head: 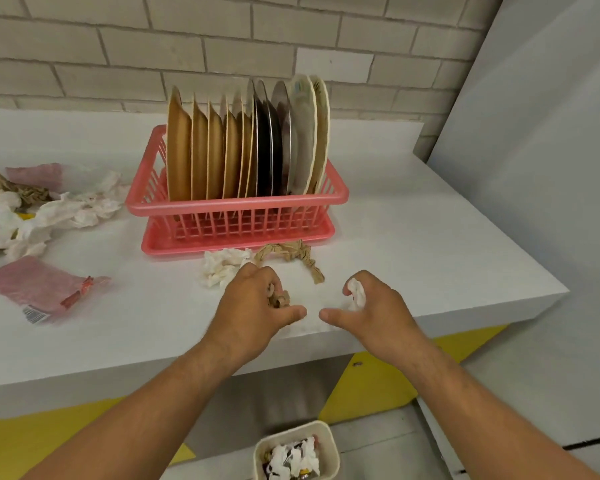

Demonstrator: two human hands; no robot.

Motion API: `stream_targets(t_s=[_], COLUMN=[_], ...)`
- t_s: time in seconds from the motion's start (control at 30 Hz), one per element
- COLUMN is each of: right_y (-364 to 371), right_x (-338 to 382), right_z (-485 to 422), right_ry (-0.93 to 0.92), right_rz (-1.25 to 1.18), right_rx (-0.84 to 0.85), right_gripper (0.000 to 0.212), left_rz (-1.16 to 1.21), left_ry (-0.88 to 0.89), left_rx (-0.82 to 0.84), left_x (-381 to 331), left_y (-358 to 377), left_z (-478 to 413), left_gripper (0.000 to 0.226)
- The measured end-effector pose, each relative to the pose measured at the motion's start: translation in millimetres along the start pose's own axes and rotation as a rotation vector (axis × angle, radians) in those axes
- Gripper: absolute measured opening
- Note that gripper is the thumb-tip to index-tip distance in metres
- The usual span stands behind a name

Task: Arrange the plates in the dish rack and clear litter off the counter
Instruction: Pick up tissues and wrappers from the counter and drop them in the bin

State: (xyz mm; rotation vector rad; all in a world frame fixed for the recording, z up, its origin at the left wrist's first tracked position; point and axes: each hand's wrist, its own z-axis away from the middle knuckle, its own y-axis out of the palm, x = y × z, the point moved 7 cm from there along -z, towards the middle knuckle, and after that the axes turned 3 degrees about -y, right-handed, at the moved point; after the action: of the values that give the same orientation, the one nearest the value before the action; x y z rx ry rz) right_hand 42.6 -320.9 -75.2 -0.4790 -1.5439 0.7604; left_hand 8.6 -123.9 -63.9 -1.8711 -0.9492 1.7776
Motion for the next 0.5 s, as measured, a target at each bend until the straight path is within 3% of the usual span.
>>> stream_targets(t_s=[0.07,0.17,0.27,0.4,0.5], right_y=[10,11,7,-1,-11], right_x=[-1,-4,-12,-28,-49], right_z=[10,20,30,44,53], right_ry=[0.037,0.061,0.113,0.153,0.080], right_rz=[0.006,0.001,-0.112,-0.256,-0.193], right_rx=[0.119,0.162,0.150,0.162,0.095], right_gripper=[0.051,0.050,0.036,0.016,0.010], left_rz=[0.003,0.029,0.100,0.166,0.170], left_ry=[0.050,0.052,0.016,0.004,-0.018], left_rx=[-0.016,-0.047,-0.009,0.060,0.094], left_x=[1,4,7,-2,-12], left_y=[-4,-12,-11,6,30], left_z=[7,14,21,34,48], left_gripper=[0.029,0.028,0.020,0.027,0.009])
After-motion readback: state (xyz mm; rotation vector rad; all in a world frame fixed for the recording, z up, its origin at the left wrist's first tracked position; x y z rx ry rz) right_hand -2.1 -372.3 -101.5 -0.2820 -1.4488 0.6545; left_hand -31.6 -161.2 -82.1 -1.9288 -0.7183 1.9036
